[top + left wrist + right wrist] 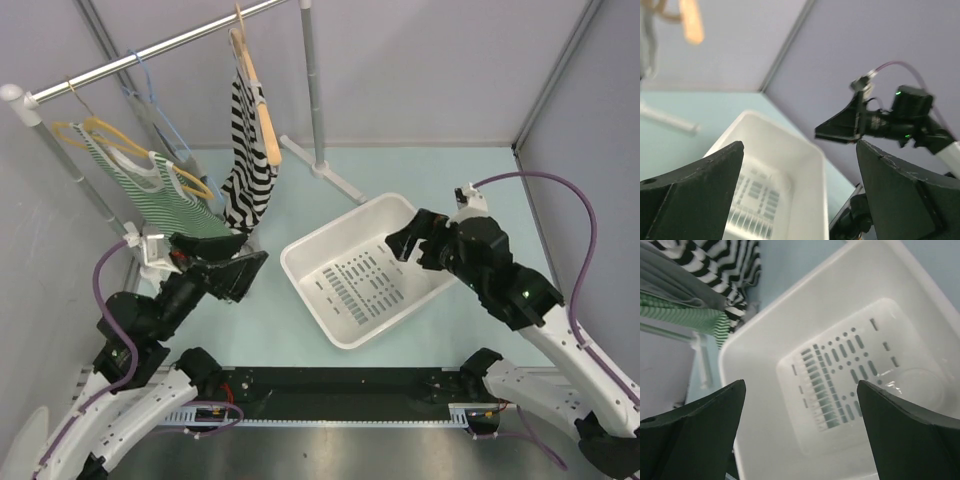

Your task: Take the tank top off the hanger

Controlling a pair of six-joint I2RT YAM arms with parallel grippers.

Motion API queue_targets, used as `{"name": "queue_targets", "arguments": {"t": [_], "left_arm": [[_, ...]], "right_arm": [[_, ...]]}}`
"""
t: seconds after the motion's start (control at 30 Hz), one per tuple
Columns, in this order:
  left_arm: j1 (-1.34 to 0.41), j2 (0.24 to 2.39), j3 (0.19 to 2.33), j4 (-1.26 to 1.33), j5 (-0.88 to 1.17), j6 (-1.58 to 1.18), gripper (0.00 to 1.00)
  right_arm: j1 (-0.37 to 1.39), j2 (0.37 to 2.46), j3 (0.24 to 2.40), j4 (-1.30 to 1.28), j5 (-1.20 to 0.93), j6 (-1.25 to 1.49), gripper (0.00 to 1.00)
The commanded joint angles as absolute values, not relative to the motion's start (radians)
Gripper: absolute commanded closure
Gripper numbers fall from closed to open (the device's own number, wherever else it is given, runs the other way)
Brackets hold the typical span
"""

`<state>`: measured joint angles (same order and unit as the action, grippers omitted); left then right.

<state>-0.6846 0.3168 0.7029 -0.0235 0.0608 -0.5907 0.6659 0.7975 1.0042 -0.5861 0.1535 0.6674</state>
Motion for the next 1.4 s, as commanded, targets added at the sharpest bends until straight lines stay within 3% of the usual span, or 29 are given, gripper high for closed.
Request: {"name": "queue_targets", "arguments": {"t": [0.0, 0.2, 0.4, 0.67, 0.93, 1.03, 1.17, 1.27, 1.3, 1.37], "left_arm": [[-0.678, 0.362, 0.807, -0.421, -0.141, -0.646, 0.01], [-0.678, 0.336, 0.859, -0.567, -0.241, -0.575, 0.01], [-0.678, 0.350, 0.966, -0.708, -0.025, -0.462, 0.01], [-0.680, 0.200, 0.899, -0.695, 0.040, -0.474, 0.01], [-0.680, 0.206, 0.956, -0.750, 0.080, -0.437, 0.01], [-0.678, 0.209, 0.974, -0.762, 0.083, -0.434, 0.01], [-0.678, 0.215, 1.012, -0.782, 0.087, -0.428, 0.01], [-0.680, 0.222, 1.040, -0.801, 0.080, -0.422, 0.02], [-0.680, 0.222, 1.043, -0.804, 0.077, -0.419, 0.02], [-0.680, 0.232, 1.055, -0.807, 0.077, -0.419, 0.03]], "right_arm": [[0.647, 0.955, 1.144, -0.645, 0.146, 0.491, 0.00], [0.721, 1.274, 1.429, -0.522, 0.145, 0.331, 0.00], [0.816, 1.543, 1.734, -0.379, 0.201, 0.218, 0.00], [0.887, 1.750, 1.948, -0.169, 0.207, 0.143, 0.00], [0.905, 1.916, 2.095, -0.055, 0.236, 0.034, 0.01], [0.907, 1.999, 2.184, -0.037, 0.258, 0.003, 0.06], [0.933, 2.095, 2.305, -0.017, 0.330, -0.083, 0.20], [0.936, 2.126, 2.348, -0.014, 0.379, -0.106, 0.35], [0.937, 2.128, 2.350, -0.009, 0.405, -0.100, 0.45], [0.937, 2.122, 2.330, -0.008, 0.431, -0.089, 0.52]]}}
